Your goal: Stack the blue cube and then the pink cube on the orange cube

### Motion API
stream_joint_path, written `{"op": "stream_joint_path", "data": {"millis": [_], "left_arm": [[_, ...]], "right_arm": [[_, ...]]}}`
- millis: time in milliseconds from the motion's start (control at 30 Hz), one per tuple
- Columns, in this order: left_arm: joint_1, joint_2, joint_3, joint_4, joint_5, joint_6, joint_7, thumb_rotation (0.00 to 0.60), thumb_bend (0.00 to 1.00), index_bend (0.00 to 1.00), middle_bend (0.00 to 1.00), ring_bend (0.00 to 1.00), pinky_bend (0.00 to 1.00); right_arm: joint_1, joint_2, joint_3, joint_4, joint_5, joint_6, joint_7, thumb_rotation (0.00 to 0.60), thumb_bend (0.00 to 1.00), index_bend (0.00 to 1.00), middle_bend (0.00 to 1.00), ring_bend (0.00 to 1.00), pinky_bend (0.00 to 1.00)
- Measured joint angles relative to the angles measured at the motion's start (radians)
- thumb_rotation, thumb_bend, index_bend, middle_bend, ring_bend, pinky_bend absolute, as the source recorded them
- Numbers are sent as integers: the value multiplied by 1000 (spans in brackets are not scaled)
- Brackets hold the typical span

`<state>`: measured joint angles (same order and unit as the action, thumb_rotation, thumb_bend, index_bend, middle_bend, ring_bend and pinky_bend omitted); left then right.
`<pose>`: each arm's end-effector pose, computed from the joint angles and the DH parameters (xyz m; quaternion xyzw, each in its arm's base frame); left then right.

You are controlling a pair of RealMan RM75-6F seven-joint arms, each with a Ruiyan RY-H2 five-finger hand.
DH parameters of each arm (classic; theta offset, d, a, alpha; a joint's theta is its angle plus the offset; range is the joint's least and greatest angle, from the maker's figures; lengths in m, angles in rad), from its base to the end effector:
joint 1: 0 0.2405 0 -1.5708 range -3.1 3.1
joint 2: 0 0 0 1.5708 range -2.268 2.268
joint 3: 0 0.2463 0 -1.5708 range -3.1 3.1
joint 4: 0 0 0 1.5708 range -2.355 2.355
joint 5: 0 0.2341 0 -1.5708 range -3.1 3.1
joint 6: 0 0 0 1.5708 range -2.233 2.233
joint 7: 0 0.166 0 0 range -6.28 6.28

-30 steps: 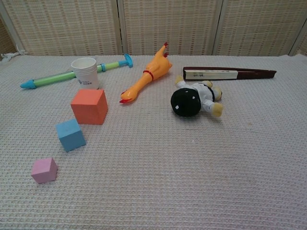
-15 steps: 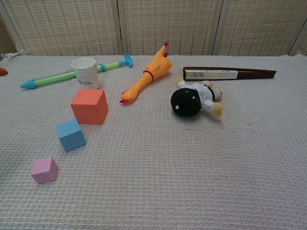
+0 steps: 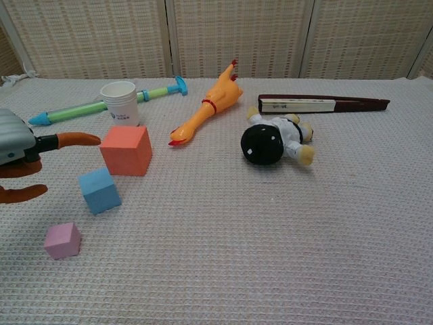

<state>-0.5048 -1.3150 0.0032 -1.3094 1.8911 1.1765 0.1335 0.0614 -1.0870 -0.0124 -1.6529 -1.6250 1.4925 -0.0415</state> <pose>-0.2310 0.2927 0.0196 -0.8508 -0.1279 -0.3379 0.3816 -0.2968 -0.1807 0.1223 0.6426 -0.3729 0.3783 0.5521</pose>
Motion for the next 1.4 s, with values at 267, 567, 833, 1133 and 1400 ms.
{"op": "stream_joint_path", "data": {"millis": [267,567,833,1133,1400], "left_arm": [[-77,-65,31,128,6,-71,-7,600,393,35,943,810,914],[-95,-77,56,159,-26,-93,30,600,390,35,944,809,913],[-111,-103,69,199,-30,-73,17,600,390,48,935,809,913],[-129,-126,86,222,-33,-76,21,600,388,81,938,809,914],[-135,-150,96,264,-38,-61,-4,600,388,411,942,809,917]], "right_arm": [[2,2,2,-2,8,-8,3,600,64,0,0,0,0],[3,5,-3,-7,7,-17,5,600,64,0,0,0,0],[5,10,-7,-16,7,-27,3,600,64,0,0,0,0],[4,16,-8,-20,9,-28,6,600,64,0,0,0,0],[4,19,-12,-22,6,-30,10,600,64,0,0,0,0]]}}
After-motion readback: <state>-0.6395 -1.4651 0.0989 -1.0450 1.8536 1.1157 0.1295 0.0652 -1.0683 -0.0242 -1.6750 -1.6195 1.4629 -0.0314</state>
